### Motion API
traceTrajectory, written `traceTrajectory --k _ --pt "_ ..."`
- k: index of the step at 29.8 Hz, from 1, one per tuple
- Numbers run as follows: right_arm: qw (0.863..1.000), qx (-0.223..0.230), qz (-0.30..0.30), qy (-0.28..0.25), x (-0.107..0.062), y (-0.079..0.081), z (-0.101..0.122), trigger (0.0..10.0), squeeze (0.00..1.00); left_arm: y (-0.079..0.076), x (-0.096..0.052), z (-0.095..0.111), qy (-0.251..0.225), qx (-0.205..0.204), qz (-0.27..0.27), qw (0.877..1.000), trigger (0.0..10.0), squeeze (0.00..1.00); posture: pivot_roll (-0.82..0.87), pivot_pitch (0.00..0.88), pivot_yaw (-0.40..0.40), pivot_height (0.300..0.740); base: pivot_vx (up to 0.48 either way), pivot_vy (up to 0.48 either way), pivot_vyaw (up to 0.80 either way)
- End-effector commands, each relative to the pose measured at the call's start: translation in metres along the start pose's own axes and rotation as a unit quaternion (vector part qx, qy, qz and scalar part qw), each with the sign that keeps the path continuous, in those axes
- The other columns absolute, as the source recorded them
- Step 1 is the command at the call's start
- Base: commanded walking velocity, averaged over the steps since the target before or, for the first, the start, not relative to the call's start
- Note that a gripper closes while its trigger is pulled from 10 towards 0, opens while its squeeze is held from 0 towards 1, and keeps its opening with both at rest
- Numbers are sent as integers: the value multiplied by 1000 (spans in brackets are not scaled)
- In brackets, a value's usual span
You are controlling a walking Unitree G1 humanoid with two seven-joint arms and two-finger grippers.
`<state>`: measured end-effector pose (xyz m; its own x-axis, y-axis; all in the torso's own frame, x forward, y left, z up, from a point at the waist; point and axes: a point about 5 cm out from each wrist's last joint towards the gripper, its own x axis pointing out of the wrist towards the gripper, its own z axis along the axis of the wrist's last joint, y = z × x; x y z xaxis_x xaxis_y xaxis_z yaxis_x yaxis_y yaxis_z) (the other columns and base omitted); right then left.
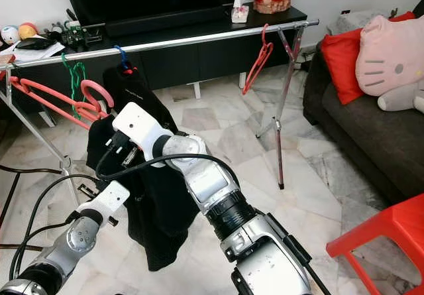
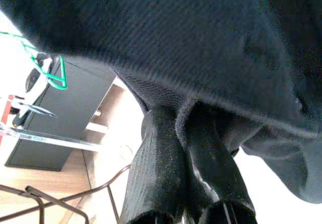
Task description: Hang hanger
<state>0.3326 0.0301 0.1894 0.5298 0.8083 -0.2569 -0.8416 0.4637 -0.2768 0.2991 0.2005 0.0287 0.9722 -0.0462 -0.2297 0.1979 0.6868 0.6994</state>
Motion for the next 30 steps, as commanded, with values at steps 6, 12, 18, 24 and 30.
traceTrajectory --k 6,12,18,24,30 --pt "999 -17 -5 -32 -4 -3 18 0 0 2 -4 -12 26 -12 1 1000 0 0 -97 0 119 740 0 0 0" --pt "999 -15 -7 -28 -6 -4 15 0 0 1 -5 -15 36 -31 5 999 0 0 -98 0 121 740 0 0 0" --pt "1000 -22 -12 -14 -9 -5 6 0 0 2 -6 -20 58 -108 25 992 0 0 -97 0 122 740 0 0 0" --pt "1000 -21 -18 -4 -13 -9 0 0 0 8 -6 -21 60 -150 36 986 0 0 -98 0 122 740 0 0 0" --pt "999 -23 -31 9 -18 -15 -9 0 0 12 -5 -21 63 -201 49 976 0 0 -96 0 125 740 0 0 0"
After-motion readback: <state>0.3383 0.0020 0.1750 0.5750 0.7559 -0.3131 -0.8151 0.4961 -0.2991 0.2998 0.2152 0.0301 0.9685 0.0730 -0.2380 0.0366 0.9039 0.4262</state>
